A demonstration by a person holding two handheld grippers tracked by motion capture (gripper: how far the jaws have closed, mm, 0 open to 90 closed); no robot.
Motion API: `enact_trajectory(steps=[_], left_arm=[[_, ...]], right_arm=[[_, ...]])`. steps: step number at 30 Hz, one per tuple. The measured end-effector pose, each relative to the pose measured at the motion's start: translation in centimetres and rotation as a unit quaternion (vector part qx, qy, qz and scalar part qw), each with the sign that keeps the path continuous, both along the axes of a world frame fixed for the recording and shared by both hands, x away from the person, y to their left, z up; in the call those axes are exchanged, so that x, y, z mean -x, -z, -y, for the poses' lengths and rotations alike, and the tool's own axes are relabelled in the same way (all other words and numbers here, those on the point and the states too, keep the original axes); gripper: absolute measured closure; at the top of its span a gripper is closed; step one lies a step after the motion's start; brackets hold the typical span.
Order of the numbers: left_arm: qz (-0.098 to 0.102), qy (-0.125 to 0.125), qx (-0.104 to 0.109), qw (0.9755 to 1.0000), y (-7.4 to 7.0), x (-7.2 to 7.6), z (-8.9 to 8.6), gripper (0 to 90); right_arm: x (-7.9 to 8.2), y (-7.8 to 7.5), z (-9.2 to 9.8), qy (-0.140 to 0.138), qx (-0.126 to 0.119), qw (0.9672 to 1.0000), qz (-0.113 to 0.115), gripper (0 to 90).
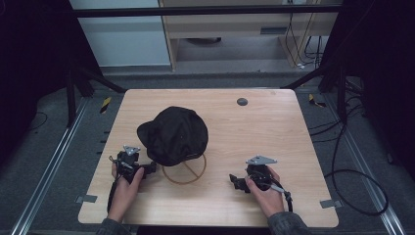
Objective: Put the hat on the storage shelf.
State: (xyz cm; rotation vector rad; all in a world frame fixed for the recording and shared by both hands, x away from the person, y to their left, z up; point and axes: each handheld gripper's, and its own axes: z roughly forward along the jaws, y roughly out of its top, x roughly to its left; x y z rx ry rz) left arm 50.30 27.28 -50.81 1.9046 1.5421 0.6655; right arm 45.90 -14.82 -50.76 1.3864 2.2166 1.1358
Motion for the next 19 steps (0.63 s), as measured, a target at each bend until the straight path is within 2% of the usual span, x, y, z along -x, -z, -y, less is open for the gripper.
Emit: enact_trajectory(steps=[5, 8, 13, 15, 19], left_arm=[[0.001, 0.0, 0.001, 1.0, 0.0, -0.1, -0.1, 0.0], [0.0, -0.003, 0.0, 1.0, 0.0, -0.2, -0.3, 0.0], [0.0, -0.009, 0.0, 1.0, 0.0, -0.3, -0.7, 0.0], [0.001, -0.007, 0.0, 1.0, 0.0, -0.3, -0.7, 0.0], [0.0, -0.007, 0.0, 1.0, 0.0, -0.3, -0.9, 0.0]], right_arm=[[-0.1, 0.3, -0.4, 0.006, 0.009, 0.9998, 0.016, 10.3], [-0.2, 0.3, -0.7, 0.009, 0.016, 0.9997, 0.015, 9.0], [-0.1, 0.4, -1.2, 0.014, 0.05, 0.9984, 0.023, 8.2], [0.0, 0.4, -1.6, 0.013, 0.075, 0.9967, 0.028, 7.2], [0.2, 0.4, -1.7, 0.014, 0.08, 0.9963, 0.027, 7.0]])
